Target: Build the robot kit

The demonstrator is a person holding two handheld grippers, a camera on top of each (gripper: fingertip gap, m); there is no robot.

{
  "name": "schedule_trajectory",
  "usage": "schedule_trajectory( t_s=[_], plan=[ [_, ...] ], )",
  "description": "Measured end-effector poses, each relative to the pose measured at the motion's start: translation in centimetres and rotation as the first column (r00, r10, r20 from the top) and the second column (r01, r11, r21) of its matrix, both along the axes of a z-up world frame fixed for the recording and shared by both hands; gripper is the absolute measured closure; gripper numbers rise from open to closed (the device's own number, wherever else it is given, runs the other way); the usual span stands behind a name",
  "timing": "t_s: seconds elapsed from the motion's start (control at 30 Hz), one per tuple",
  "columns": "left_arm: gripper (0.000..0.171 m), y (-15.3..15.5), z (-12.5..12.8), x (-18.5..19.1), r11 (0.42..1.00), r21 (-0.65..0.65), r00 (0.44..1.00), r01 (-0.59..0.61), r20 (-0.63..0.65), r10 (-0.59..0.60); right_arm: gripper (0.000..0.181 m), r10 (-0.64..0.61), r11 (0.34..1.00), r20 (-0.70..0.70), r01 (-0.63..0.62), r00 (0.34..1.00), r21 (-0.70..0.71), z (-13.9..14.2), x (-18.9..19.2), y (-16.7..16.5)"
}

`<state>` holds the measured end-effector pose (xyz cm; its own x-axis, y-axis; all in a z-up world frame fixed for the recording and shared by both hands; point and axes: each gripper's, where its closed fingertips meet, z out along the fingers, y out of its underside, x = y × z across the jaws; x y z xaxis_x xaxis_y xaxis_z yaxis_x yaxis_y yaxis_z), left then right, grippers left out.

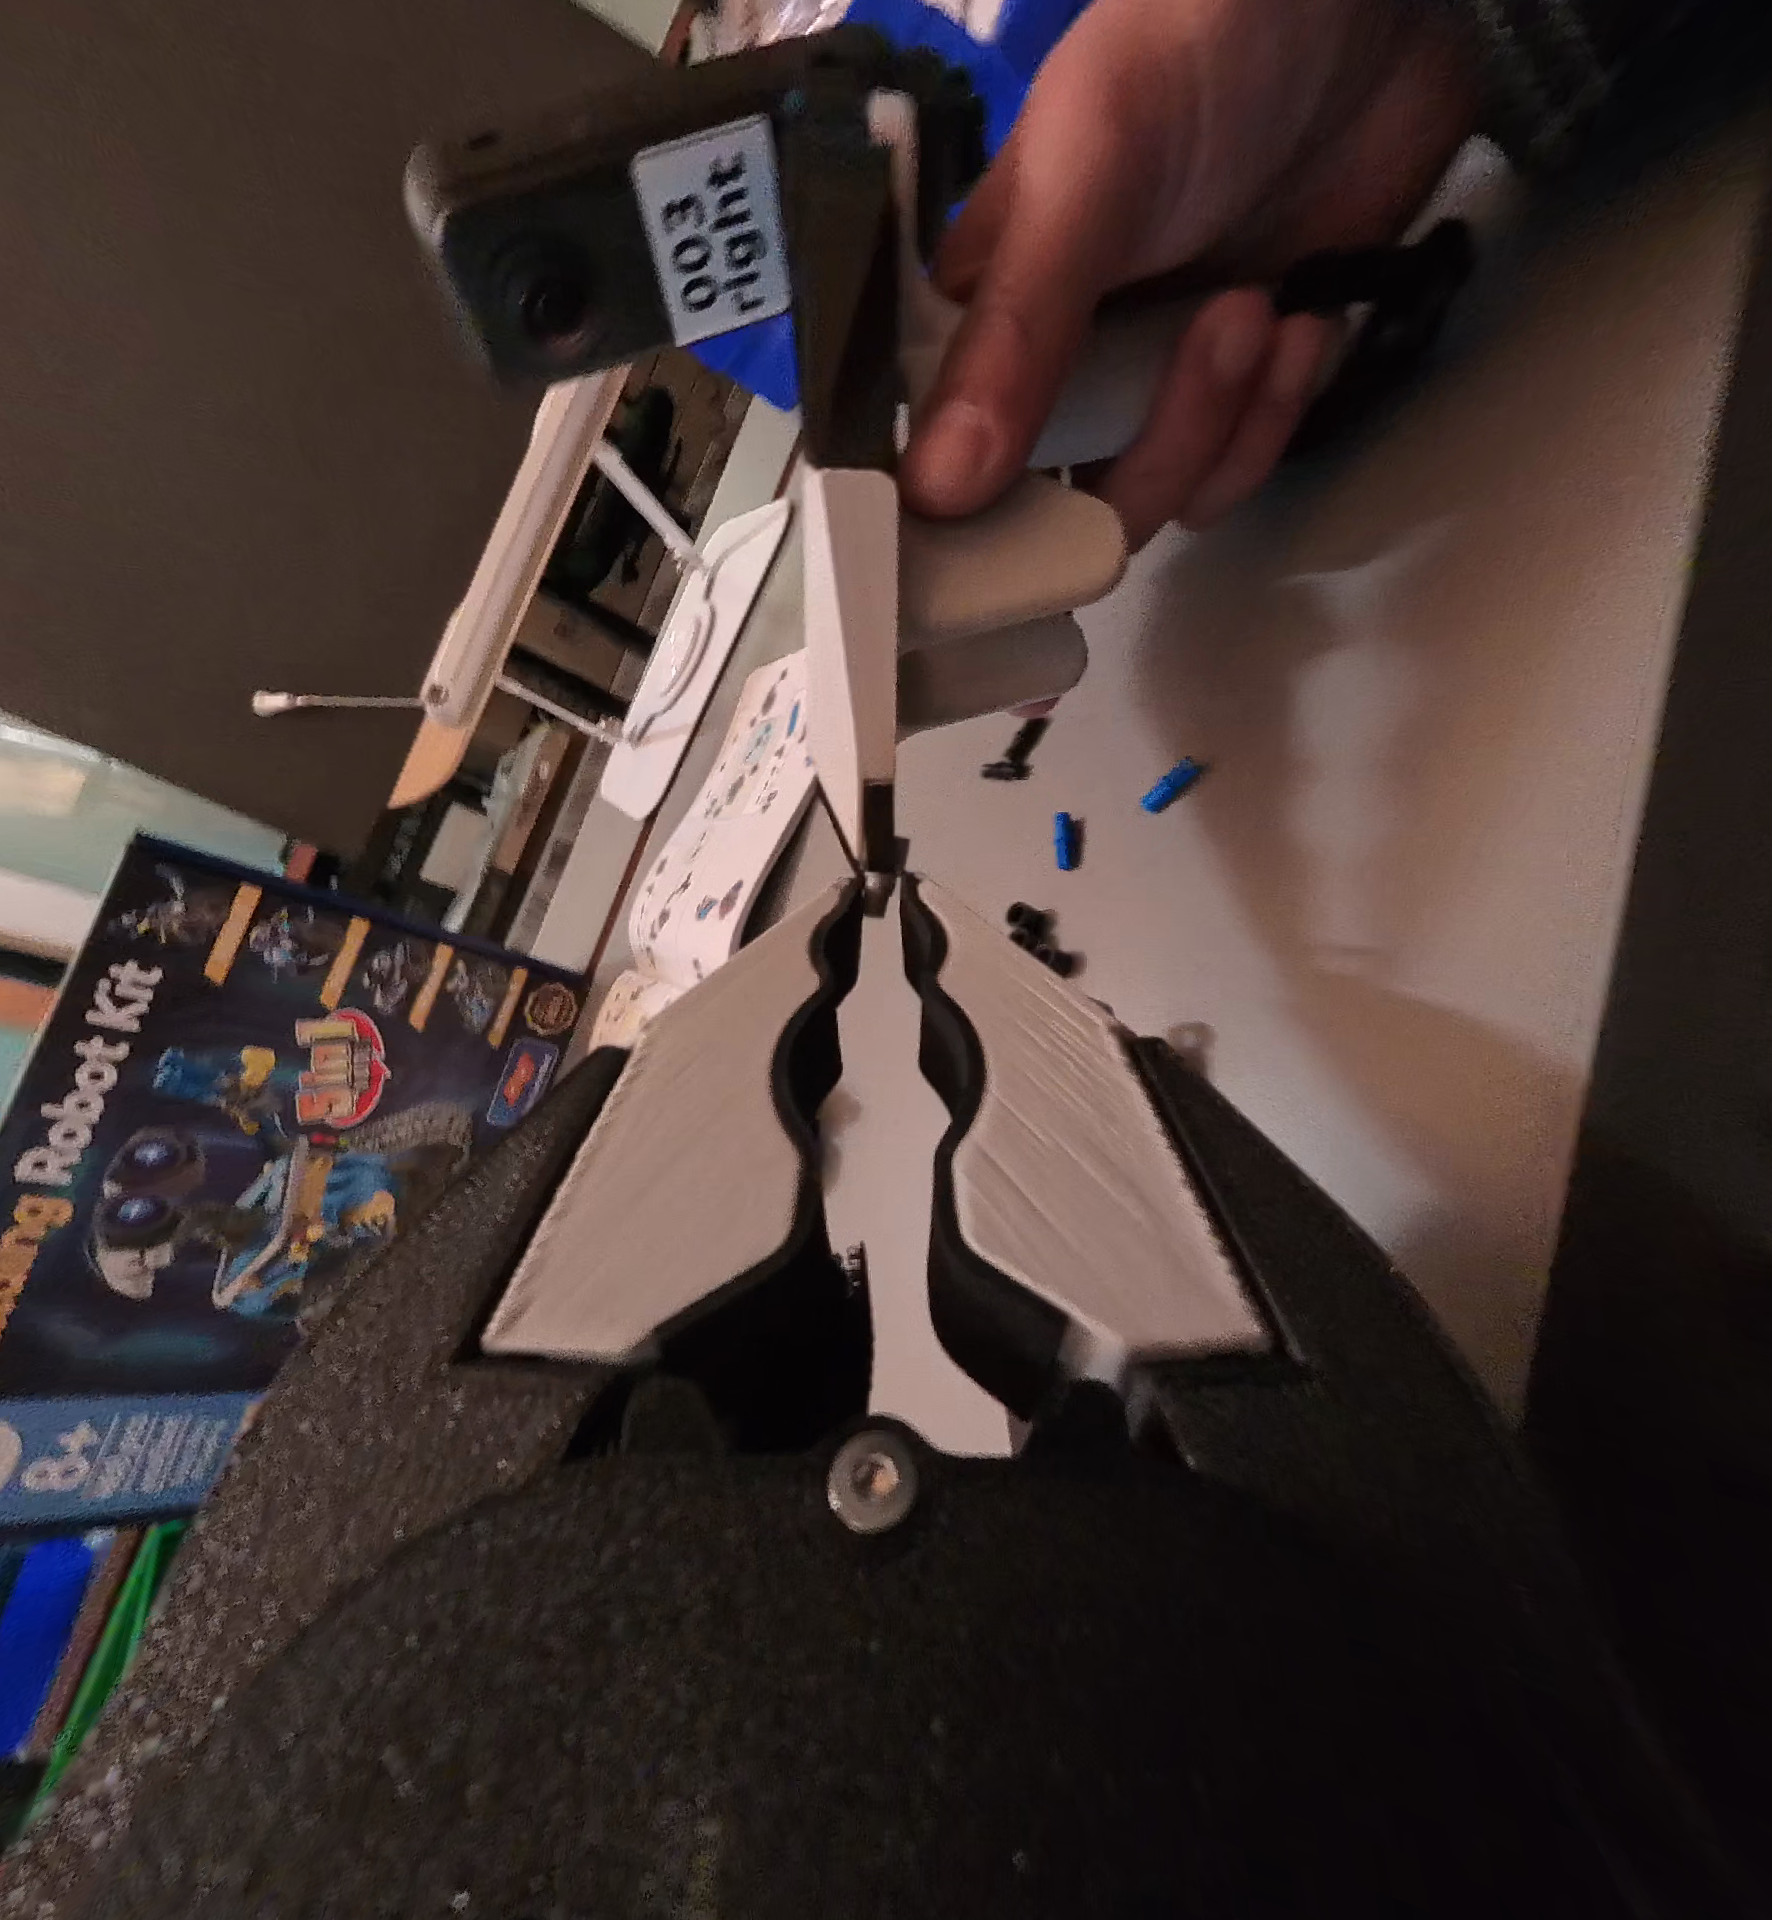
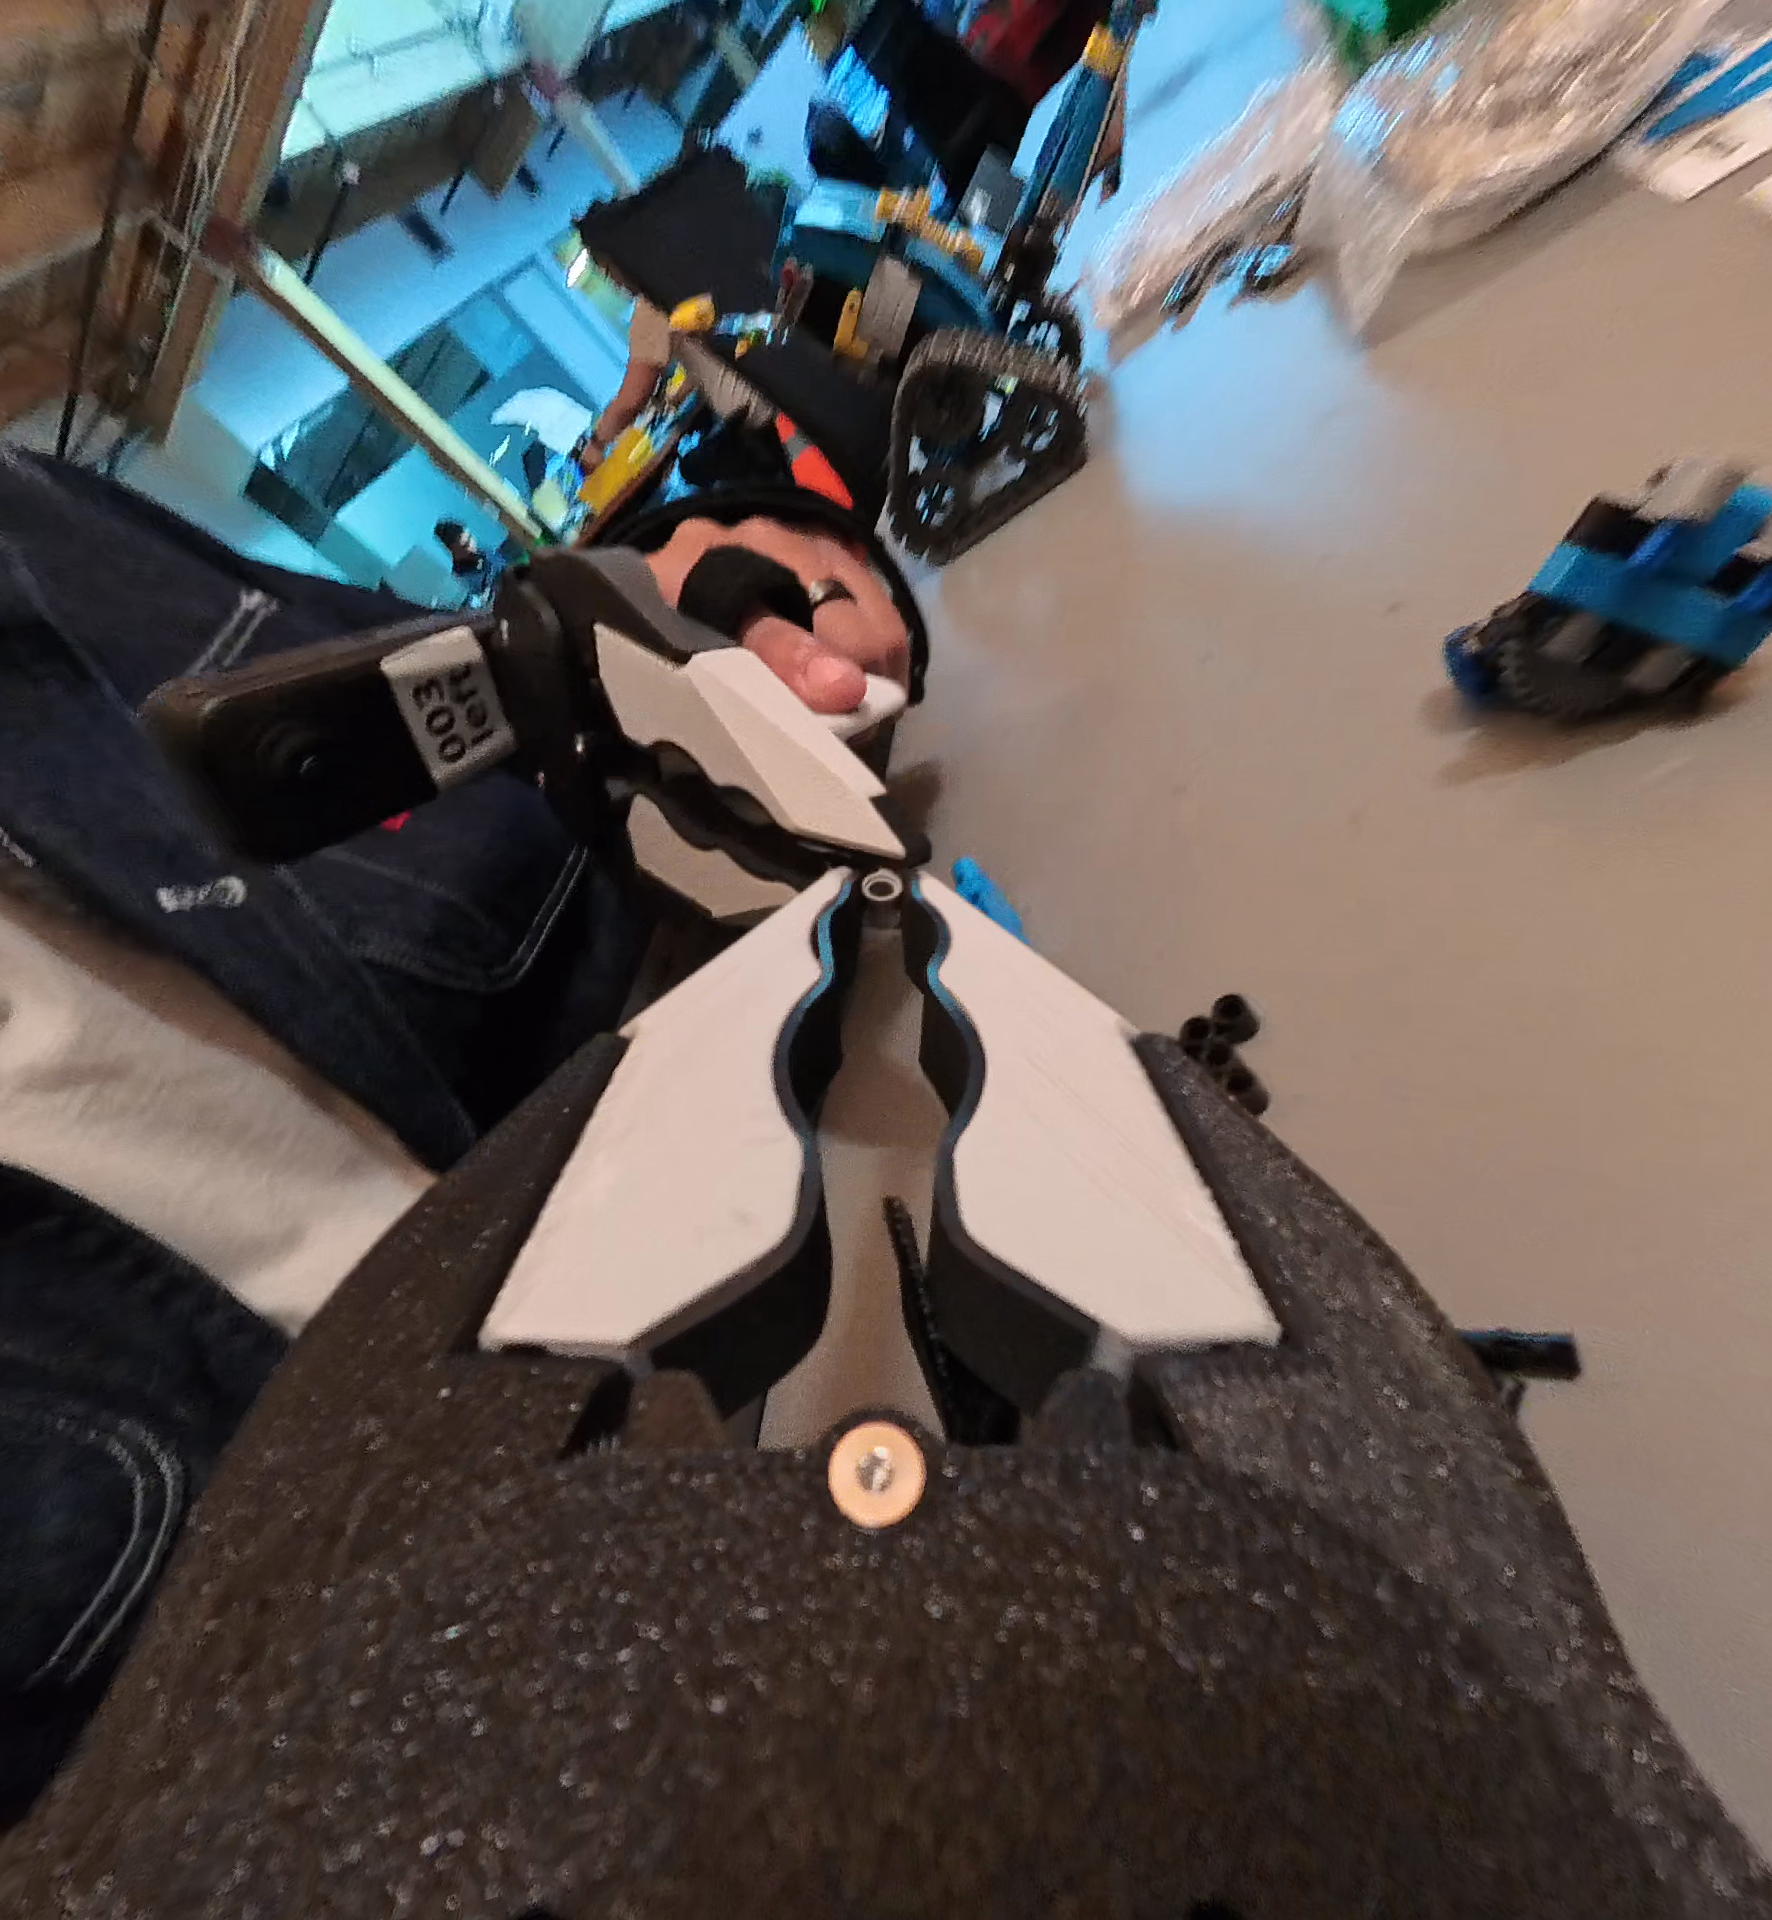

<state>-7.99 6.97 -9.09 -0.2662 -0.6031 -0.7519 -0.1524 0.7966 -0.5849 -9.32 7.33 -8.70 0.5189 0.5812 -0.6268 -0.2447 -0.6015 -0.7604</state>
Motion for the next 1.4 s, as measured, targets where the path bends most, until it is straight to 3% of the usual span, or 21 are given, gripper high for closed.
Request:
schedule_trajectory(
  t_s=[0.13, 0.3, 0.5, 0.53, 0.6, 0.67, 0.7, 0.87, 1.0, 1.07, 1.17, 1.2, 1.23, 1.33, 1.4],
  plan=[
    [0.166, 1.5, 0.4, 0.7, 0.991, -0.064, 0.993, -0.116, -0.009, 0.116, 0.175, -0.124, 0.991, 0.023, 0.123, 0.992, 0.047, 0.4, 0.7, 1.6],
    [0.167, 2.0, 0.8, 1.1, 0.975, -0.078, 0.978, -0.206, 0.004, 0.207, 0.175, -0.183, 0.982, -0.018, 0.184, 0.983, 0.047, 0.8, 1.1, 2.2],
    [0.164, 1.4, 0.8, 0.9, 0.977, -0.179, 0.993, -0.118, -0.008, 0.118, 0.176, -0.148, 0.988, 0.038, 0.145, 0.988, 0.059, 1.1, 1.2, 1.6],
    [0.149, 1.3, 0.0, 0.6, 0.970, -0.226, 0.995, -0.089, -0.061, 0.077, 0.175, -0.160, 0.986, 0.085, 0.155, 0.983, 0.063, 0.8, 1.6, 1.5],
    [0.144, 1.3, -1.8, -0.5, 0.920, -0.385, 0.978, -0.066, -0.206, -0.016, 0.175, -0.183, 0.981, 0.154, 0.171, 0.971, 0.086, 0.6, 2.5, 1.1],
    [0.119, 1.4, -3.2, -1.6, 0.819, -0.563, 0.935, -0.111, -0.338, -0.105, 0.175, -0.202, 0.979, 0.253, 0.185, 0.946, 0.090, -0.2, 3.3, 0.6],
    [0.119, 1.5, -3.8, -2.1, 0.788, -0.602, 0.917, -0.129, -0.375, -0.136, 0.175, -0.206, 0.978, 0.304, 0.189, 0.930, 0.087, -0.8, 3.5, 0.5],
    [0.149, 0.3, -5.6, -2.8, 0.775, -0.618, 0.855, -0.128, -0.465, -0.230, 0.175, -0.187, 0.982, 0.357, 0.172, 0.915, 0.074, -1.5, 3.1, 0.6],
    [0.151, 0.0, -6.9, -2.4, 0.808, -0.565, 0.826, -0.164, -0.527, -0.201, 0.175, -0.168, 0.986, 0.370, 0.158, 0.914, 0.058, -2.0, 2.8, 0.6],
    [0.165, -0.2, -7.2, -2.2, 0.819, -0.549, 0.819, -0.165, -0.539, -0.197, 0.175, -0.174, 0.985, 0.372, 0.163, 0.912, 0.061, -1.9, 2.9, 0.6],
    [0.165, 0.0, -6.9, -1.8, 0.819, -0.548, 0.831, -0.170, -0.526, -0.179, 0.175, -0.196, 0.981, 0.362, 0.181, 0.911, 0.074, -1.5, 3.3, 0.6],
    [0.165, -0.1, -5.8, -1.5, 0.796, -0.587, 0.858, -0.145, -0.476, -0.195, 0.175, -0.200, 0.980, 0.348, 0.183, 0.916, 0.081, -1.2, 3.3, 0.5],
    [0.165, -0.7, -3.7, -1.4, 0.726, -0.680, 0.883, -0.101, -0.397, -0.249, 0.175, -0.202, 0.979, 0.332, 0.179, 0.922, 0.097, -0.7, 3.3, 0.3],
    [0.165, -0.6, 1.6, -1.3, 0.435, -0.900, 0.916, -0.012, -0.184, -0.356, 0.175, -0.140, 0.978, 0.265, 0.090, 0.954, 0.190, 1.7, 1.4, -0.5],
    [0.165, -0.2, 2.2, -1.5, 0.351, -0.936, 0.915, -0.006, -0.146, -0.376, 0.175, -0.070, 0.981, 0.282, 0.015, 0.957, 0.195, 1.7, -0.2, -0.8]
  ],
)
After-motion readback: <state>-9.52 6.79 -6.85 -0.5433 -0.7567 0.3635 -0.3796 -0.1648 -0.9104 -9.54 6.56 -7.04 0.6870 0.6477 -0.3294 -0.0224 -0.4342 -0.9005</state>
